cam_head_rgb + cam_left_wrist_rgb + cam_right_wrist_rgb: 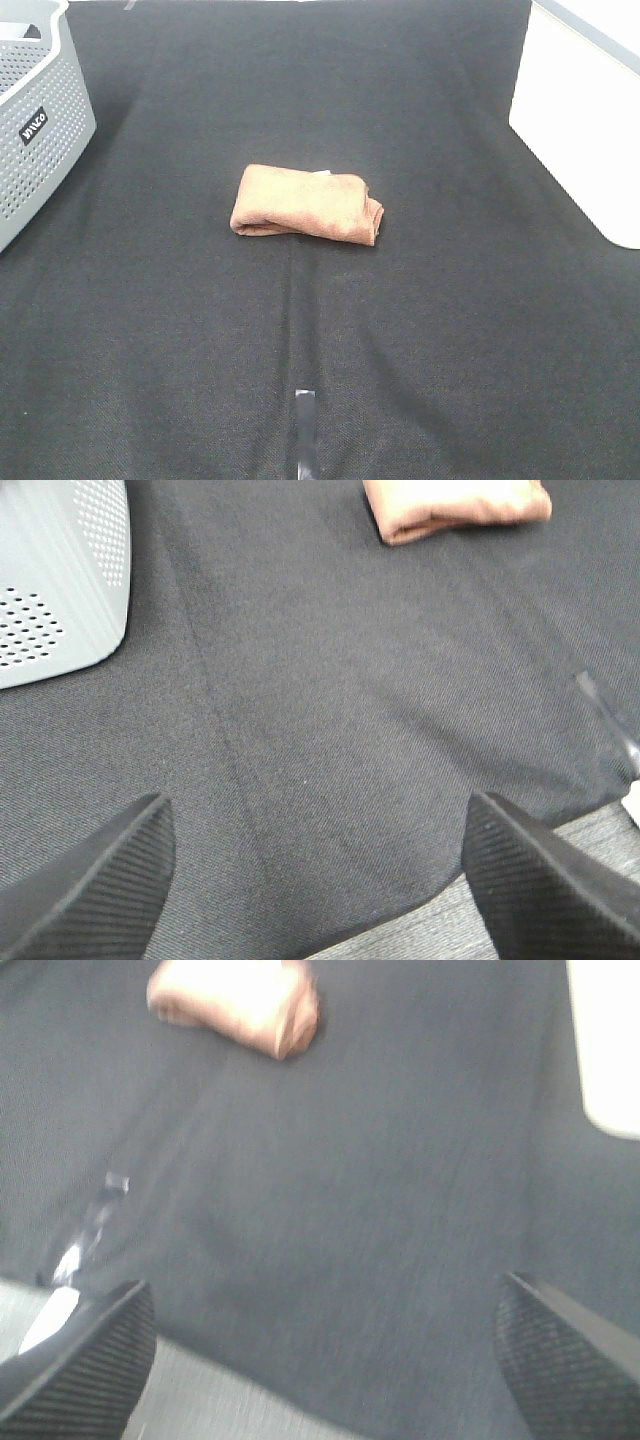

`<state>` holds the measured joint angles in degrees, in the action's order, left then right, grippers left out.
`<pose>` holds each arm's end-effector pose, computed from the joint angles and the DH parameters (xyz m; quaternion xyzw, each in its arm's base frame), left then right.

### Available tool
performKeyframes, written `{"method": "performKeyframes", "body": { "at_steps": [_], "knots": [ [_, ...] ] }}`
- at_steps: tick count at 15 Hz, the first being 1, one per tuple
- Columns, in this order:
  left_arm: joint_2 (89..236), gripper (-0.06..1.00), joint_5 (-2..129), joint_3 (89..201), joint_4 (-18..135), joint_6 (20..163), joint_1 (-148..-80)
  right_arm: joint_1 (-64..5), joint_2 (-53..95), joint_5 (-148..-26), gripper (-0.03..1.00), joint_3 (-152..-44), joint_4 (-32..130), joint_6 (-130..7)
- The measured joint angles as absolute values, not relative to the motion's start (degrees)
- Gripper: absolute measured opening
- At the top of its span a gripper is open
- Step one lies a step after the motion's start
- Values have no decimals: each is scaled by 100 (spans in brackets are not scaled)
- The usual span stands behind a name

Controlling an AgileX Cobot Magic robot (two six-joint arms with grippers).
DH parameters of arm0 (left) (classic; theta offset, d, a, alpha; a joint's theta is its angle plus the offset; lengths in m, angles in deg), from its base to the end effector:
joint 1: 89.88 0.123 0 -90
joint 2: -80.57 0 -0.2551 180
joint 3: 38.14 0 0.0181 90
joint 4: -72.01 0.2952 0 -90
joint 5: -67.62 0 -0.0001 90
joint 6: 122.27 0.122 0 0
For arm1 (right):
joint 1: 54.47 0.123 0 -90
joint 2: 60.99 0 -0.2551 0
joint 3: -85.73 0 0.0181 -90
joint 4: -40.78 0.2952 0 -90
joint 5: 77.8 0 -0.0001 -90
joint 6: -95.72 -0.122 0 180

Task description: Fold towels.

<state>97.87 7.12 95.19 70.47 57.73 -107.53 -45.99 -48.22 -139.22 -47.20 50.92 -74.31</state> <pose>0.1080 -0.0374 0.2756 0.1353 0.8744 -0.0847 0.4582 0.0969 0.0335 0.2814 -0.1404 0.8566 0.0820 0.4896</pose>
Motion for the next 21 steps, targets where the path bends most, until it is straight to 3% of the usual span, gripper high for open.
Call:
{"method": "performKeyframes", "body": {
  "at_steps": [12,15,17,21],
  "knots": [
    [9782,75,735,9485,6772,6156,-10753,-4599,-4856,-13922,87,-4714,5087,-7431],
    [9764,75,735,9485,6766,6156,-10163,-4783,-4856,-13922,87,-4714,5092,-7431],
    [9403,75,735,9485,6766,6156,-9321,-5304,-4856,-13922,87,-4714,5092,-7431],
    [8905,75,735,9485,6766,6156,-8971,-5459,-4925,-13922,87,-4714,5092,-7431]
  ]
}}
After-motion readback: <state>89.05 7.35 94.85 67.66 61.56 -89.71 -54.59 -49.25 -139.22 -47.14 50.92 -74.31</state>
